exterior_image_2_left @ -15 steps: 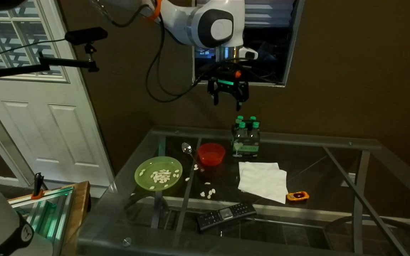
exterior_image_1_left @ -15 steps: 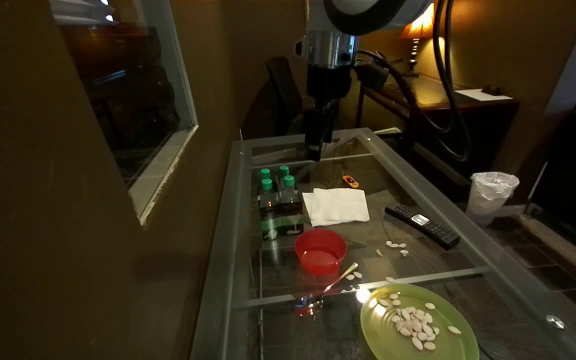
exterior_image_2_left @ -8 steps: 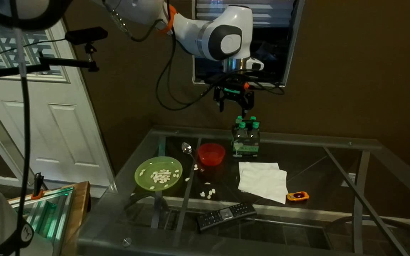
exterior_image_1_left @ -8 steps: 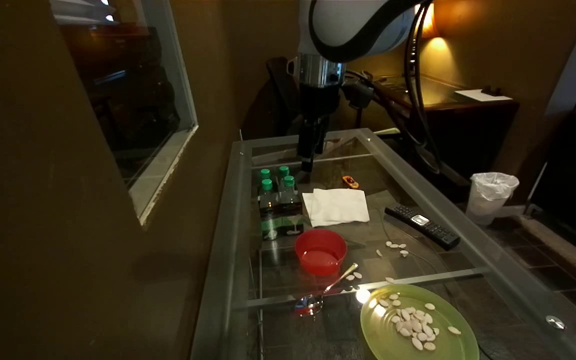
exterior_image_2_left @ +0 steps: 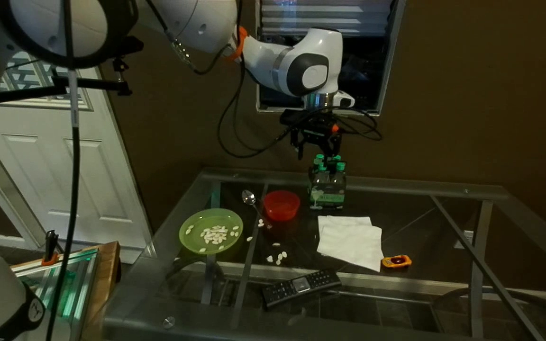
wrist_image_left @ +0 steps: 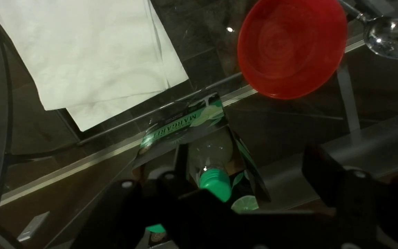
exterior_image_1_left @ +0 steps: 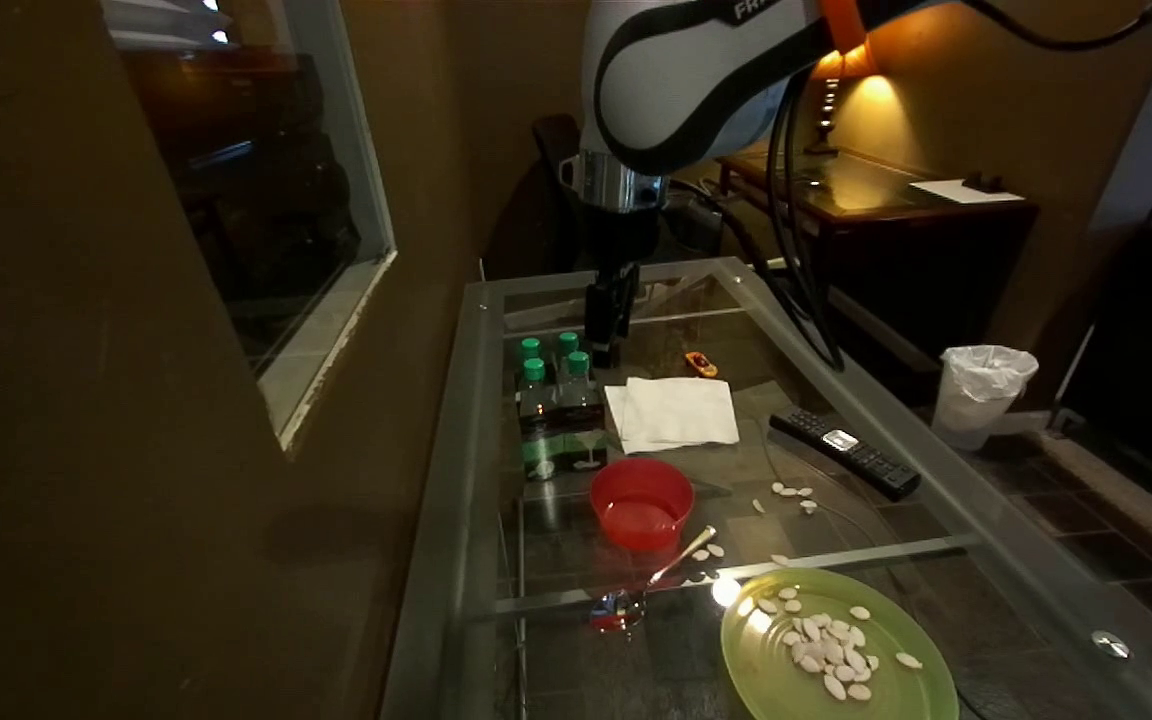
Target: Remove the two bottom bottles and place them on the table
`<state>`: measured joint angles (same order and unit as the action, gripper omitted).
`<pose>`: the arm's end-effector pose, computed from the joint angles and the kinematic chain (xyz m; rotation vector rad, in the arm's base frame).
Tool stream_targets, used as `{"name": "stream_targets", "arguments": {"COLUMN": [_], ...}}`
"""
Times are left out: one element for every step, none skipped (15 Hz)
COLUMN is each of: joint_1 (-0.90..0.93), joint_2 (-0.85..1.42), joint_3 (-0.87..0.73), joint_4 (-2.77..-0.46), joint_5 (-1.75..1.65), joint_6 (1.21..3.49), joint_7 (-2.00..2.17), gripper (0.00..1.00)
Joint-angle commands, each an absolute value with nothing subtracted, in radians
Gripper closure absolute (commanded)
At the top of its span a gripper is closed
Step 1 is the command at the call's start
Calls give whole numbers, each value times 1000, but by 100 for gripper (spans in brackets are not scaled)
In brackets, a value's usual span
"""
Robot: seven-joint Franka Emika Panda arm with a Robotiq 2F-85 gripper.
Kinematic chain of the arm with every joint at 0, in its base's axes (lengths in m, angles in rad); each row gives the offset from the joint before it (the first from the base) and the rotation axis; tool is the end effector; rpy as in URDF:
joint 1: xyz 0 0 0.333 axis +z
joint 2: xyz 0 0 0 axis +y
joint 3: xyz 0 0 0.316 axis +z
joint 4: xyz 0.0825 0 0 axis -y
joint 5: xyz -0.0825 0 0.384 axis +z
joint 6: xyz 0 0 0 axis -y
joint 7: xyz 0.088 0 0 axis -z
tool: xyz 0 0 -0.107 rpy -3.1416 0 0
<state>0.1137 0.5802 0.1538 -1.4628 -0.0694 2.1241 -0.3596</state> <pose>0.6982 0.1677 0.3550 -2.9655 -0.9704 -0.1390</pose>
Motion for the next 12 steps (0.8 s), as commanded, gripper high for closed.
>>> {"name": "stream_targets", "arguments": {"joint_1": [121, 122, 123, 123, 123, 123, 124, 125, 126, 126, 125, 124], "joint_2": [629, 635, 642, 648, 654, 662, 667, 672, 677, 682, 685, 689], "joint_3": [153, 152, 151, 151, 152, 153, 151, 150, 148, 149, 149, 149], "joint_4": [-1404, -1400, -1395, -1392, -1389, -1387, -1385, -1385, -1385, -1385, -1387, -1387], "joint_5": [-83, -83, -85, -85, -82, -80, -83, -83, -85, -83, -83, -83], "joint_6": [2146, 2160, 2175, 2193, 2210, 2224, 2237, 2249, 2259, 2264, 2270, 2275], "joint_7": [-379, -374, -373, -373, -373, -371, -369, -363, -361, -360, -360, -361], "gripper": [30, 33, 31, 32, 31, 32, 31, 35, 41, 40, 49, 57]}}
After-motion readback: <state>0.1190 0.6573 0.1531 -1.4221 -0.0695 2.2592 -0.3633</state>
